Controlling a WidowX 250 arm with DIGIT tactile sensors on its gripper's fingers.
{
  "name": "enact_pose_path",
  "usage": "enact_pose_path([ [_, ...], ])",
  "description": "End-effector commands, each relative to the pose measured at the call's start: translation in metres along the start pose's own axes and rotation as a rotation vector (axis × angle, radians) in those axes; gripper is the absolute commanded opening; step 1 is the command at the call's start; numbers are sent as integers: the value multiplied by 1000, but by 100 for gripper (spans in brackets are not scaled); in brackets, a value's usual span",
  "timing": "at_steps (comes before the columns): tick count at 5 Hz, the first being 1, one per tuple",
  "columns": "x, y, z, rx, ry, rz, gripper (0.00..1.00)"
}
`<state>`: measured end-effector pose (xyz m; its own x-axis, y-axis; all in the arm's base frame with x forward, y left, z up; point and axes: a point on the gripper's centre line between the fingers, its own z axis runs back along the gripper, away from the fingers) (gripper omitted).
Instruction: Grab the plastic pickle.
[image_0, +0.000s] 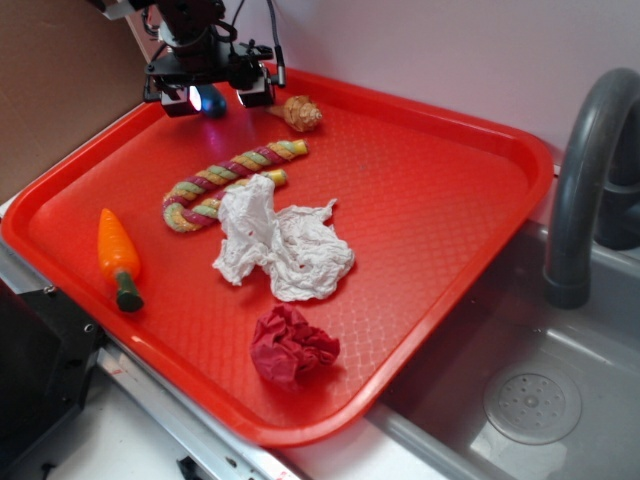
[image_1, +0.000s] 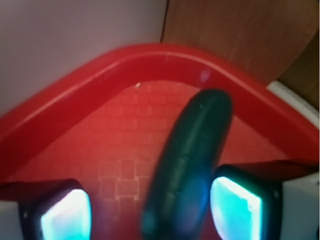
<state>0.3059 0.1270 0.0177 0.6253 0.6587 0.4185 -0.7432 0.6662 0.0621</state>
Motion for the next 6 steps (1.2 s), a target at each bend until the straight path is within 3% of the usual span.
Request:
enact_pose_path([
  [1,6,10,1,-2,-2,-3,0],
  [3,-5,12,42,9,-11,-191,0],
  [6,-60,8,141,-14,191,-683,0],
])
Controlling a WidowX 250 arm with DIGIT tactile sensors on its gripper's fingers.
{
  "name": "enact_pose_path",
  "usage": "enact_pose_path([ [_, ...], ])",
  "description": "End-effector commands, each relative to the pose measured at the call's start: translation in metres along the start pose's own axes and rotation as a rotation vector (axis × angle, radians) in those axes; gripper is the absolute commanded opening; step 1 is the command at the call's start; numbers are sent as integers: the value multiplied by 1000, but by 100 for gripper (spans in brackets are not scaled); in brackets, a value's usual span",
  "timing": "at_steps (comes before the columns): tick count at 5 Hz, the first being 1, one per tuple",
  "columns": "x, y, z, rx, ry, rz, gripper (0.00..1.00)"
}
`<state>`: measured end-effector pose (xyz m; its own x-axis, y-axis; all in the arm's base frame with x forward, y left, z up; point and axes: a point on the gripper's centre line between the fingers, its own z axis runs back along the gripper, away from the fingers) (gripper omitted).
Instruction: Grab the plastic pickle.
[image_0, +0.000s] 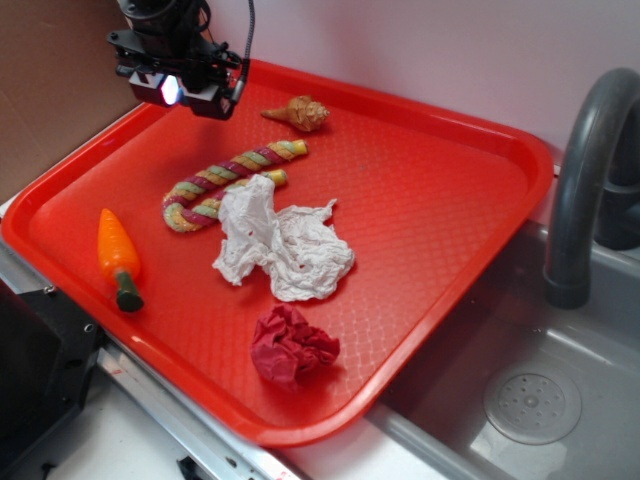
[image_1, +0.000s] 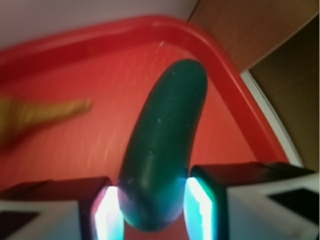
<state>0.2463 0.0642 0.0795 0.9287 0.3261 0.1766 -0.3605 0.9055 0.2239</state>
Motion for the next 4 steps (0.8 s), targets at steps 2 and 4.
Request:
enact_pose_path([
  [2,-55,-28,97,-121,-74,-559,0],
  [4,-51,-21,98,-176,-83,-561,0],
])
